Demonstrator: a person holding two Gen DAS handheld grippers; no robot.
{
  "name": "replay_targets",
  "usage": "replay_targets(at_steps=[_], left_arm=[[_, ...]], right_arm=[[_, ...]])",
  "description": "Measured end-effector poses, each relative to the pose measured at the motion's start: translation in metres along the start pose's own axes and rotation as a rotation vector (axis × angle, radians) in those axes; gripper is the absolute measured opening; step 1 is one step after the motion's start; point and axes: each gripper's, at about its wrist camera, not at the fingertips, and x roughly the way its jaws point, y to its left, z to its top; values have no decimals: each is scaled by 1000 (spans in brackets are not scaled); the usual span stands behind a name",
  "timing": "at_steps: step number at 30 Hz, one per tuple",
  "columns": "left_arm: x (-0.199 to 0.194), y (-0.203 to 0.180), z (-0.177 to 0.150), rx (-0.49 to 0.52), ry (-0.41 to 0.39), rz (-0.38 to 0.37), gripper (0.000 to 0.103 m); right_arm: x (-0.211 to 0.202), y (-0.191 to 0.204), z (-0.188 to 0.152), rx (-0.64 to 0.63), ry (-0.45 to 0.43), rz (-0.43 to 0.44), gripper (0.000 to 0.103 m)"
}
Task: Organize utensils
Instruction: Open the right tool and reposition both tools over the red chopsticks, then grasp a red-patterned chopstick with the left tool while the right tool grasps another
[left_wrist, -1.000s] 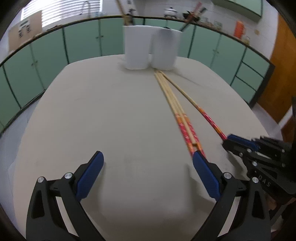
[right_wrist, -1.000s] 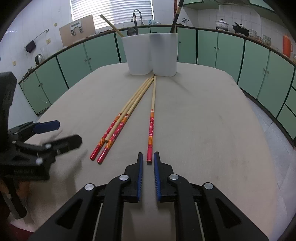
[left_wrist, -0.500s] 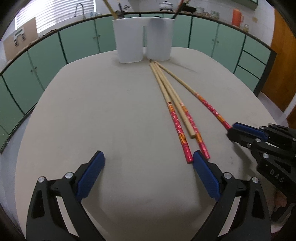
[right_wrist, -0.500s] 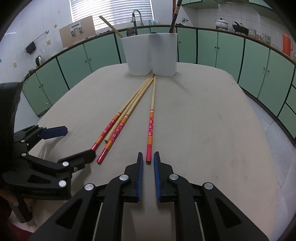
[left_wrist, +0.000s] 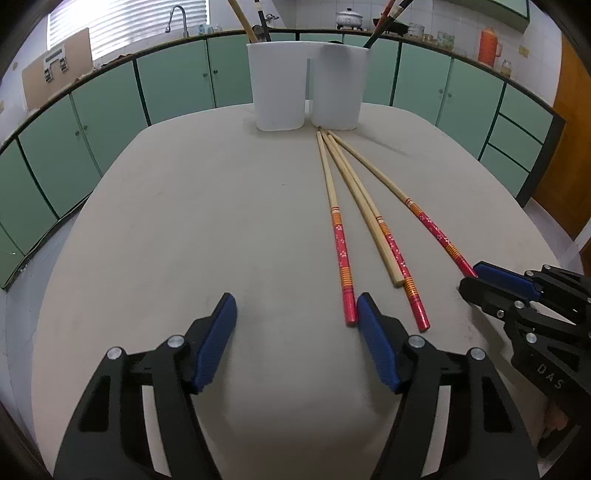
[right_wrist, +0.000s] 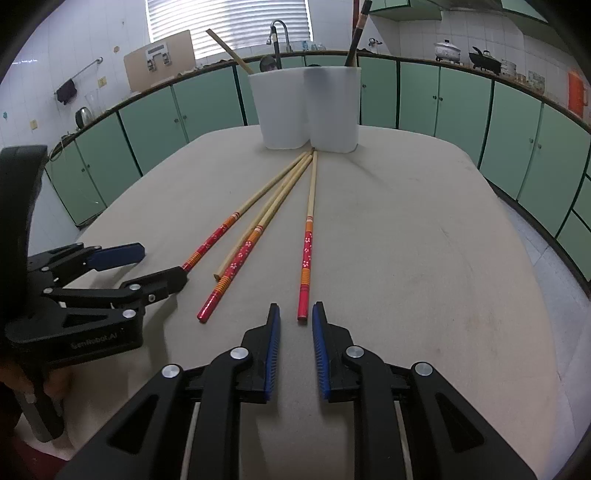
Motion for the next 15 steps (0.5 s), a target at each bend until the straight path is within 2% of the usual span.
replay_targets(at_steps=[6, 8, 11, 12, 13, 15], left_arm=[[1, -4, 0, -7, -12, 1, 57], [1, -6, 1, -11, -17, 1, 51], [-1, -5, 0, -16, -27, -3, 27], [-2, -3, 0, -21, -26, -16, 11], [-2, -1, 1, -28, -23, -32, 6], [-4, 4, 2, -35, -16, -53, 5]], right_arm=[[3, 4, 3, -1, 12, -24, 18], [4, 6, 4, -1, 16, -33, 16], [3, 5, 4, 5, 14, -35, 6], [2, 5, 3, 6, 15, -35, 6], [1, 5, 3, 2, 15, -37, 6], [-4, 5, 1, -16, 10, -48, 6]])
